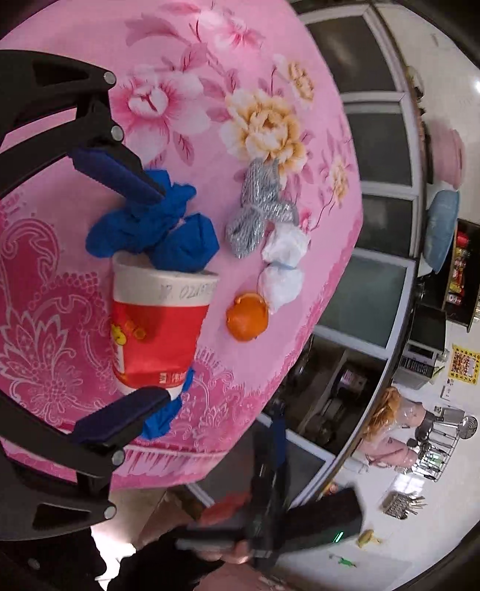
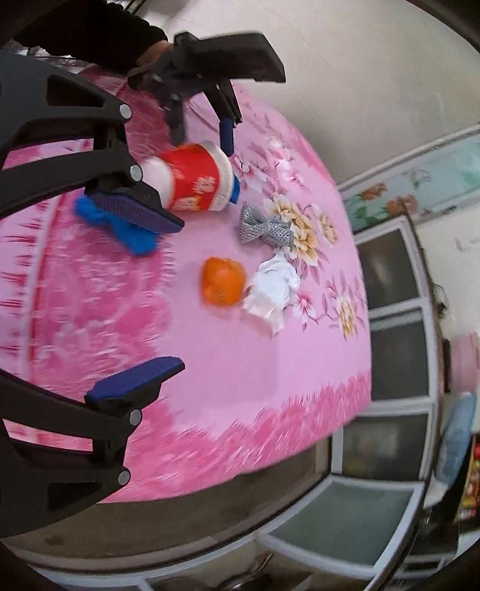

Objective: Collect trash
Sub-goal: 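Grasp the red paper cup with the left tool while the right tool grasps the orange peel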

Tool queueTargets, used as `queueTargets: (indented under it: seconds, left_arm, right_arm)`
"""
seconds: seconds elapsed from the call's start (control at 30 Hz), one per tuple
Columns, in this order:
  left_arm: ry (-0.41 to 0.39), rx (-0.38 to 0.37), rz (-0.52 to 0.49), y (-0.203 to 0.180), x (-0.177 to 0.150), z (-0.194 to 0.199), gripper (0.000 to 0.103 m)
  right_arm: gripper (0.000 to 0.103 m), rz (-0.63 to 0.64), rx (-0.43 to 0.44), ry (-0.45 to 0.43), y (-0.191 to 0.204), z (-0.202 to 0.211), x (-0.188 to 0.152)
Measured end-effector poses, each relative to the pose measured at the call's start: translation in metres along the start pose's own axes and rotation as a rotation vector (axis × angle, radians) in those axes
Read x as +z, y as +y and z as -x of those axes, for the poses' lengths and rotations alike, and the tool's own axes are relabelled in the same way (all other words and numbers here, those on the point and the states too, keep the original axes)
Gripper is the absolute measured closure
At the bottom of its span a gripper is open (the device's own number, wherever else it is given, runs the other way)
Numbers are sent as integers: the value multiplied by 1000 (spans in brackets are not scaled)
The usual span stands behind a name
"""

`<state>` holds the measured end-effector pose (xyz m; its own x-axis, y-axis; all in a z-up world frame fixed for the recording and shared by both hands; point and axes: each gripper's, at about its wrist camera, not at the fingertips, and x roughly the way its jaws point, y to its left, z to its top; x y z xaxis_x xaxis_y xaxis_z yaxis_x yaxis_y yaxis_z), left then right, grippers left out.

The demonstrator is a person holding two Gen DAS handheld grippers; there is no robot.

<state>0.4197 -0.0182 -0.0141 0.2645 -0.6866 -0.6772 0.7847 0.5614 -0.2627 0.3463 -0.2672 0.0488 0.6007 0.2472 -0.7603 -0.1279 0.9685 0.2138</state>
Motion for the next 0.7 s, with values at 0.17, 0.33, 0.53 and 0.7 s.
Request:
queueTargets:
  seconds: [0.17, 0.33, 0.53, 0.7]
  left_arm:
    - [23, -40, -4, 5, 2, -10, 8]
    - [41, -76, -12, 8, 5, -15, 8]
    - [63, -92, -11, 11, 7, -22, 8]
    - [62, -87, -24, 5, 8, -22, 8]
  right_arm:
    - [42, 27, -10, 72, 9, -37, 20]
    - [42, 60, -2, 119, 20, -60, 22]
    - [45, 71, -15, 156, 27, -83, 27]
    - [50, 65, -17, 159, 29, -89, 29]
